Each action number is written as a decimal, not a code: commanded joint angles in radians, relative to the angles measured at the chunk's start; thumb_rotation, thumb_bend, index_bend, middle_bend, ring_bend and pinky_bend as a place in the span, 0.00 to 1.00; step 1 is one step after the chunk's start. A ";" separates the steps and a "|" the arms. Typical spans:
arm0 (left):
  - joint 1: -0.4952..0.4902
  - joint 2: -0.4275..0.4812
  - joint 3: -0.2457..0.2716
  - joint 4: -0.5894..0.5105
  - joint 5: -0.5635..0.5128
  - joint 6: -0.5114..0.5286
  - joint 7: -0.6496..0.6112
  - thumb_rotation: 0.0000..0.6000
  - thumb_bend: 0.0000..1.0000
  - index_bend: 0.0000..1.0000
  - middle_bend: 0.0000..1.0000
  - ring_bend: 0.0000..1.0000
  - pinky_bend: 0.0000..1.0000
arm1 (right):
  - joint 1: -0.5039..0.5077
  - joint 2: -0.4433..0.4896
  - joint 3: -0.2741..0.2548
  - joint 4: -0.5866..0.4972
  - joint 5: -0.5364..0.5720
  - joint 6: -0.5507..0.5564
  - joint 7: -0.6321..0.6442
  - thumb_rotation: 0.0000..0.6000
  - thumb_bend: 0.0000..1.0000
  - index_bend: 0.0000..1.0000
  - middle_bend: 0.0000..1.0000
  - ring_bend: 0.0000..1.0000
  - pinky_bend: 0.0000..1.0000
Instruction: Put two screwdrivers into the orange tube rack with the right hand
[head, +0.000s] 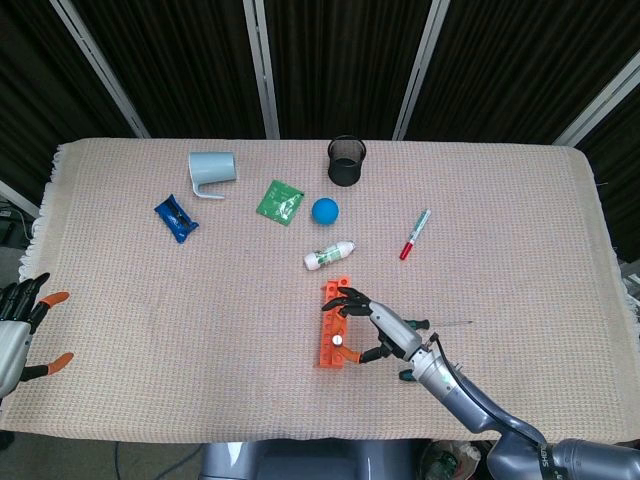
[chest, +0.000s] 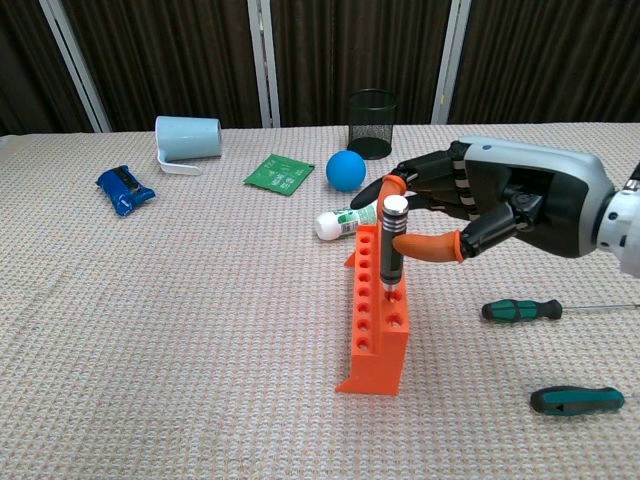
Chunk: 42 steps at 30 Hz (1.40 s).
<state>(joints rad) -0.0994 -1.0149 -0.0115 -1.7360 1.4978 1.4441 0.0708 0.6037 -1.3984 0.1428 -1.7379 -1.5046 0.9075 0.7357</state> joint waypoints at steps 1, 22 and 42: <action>0.000 0.000 0.000 -0.001 -0.001 0.000 0.001 1.00 0.11 0.21 0.00 0.00 0.00 | 0.006 -0.005 -0.002 0.009 0.005 -0.001 0.006 1.00 0.40 0.63 0.23 0.00 0.00; -0.003 -0.005 -0.002 -0.004 -0.005 -0.008 0.010 1.00 0.11 0.21 0.00 0.00 0.00 | 0.028 -0.012 -0.027 0.024 0.027 -0.011 0.016 1.00 0.40 0.63 0.23 0.00 0.00; -0.002 -0.011 -0.003 0.001 -0.010 -0.009 0.008 1.00 0.11 0.21 0.00 0.00 0.00 | 0.059 0.017 -0.033 -0.002 0.062 -0.071 0.076 1.00 0.40 0.63 0.23 0.00 0.00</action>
<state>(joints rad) -0.1015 -1.0255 -0.0142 -1.7354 1.4881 1.4349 0.0784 0.6621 -1.3808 0.1101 -1.7404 -1.4438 0.8374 0.8112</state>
